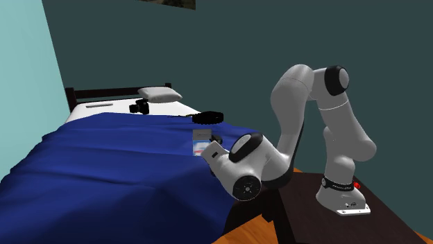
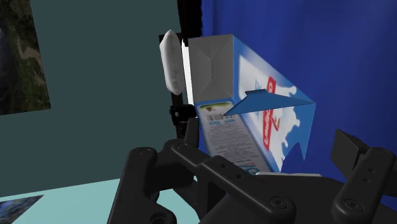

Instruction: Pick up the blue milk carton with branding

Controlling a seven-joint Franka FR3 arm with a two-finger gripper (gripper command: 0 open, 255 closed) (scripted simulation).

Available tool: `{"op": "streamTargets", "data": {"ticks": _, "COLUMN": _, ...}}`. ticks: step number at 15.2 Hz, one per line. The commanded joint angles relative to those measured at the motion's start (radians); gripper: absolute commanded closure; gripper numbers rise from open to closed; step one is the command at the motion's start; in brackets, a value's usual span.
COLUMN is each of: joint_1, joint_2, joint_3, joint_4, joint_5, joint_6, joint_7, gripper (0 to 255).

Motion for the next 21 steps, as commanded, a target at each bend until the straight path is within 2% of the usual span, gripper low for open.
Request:
{"op": "streamTargets", "data": {"ticks": 1, "joint_1": 0.001, "joint_2": 0.003, "joint_3": -0.001, "joint_4": 0.0, "joint_5": -0.001, "joint_6": 0.0, "joint_7": 0.003, "gripper": 255}}
{"op": "streamTargets", "data": {"ticks": 10, "joint_1": 0.001, "joint_2": 0.003, "joint_3": 0.0, "joint_4": 0.0, "joint_5": -0.001, "joint_6": -0.001, "joint_7": 0.003, "gripper": 255}}
{"op": "streamTargets", "data": {"ticks": 21, "joint_1": -0.018, "joint_2": -0.086, "joint_3": 0.021, "joint_4": 0.023, "joint_5": 0.019, "joint_6": -0.002, "joint_7": -0.098, "gripper": 255}}
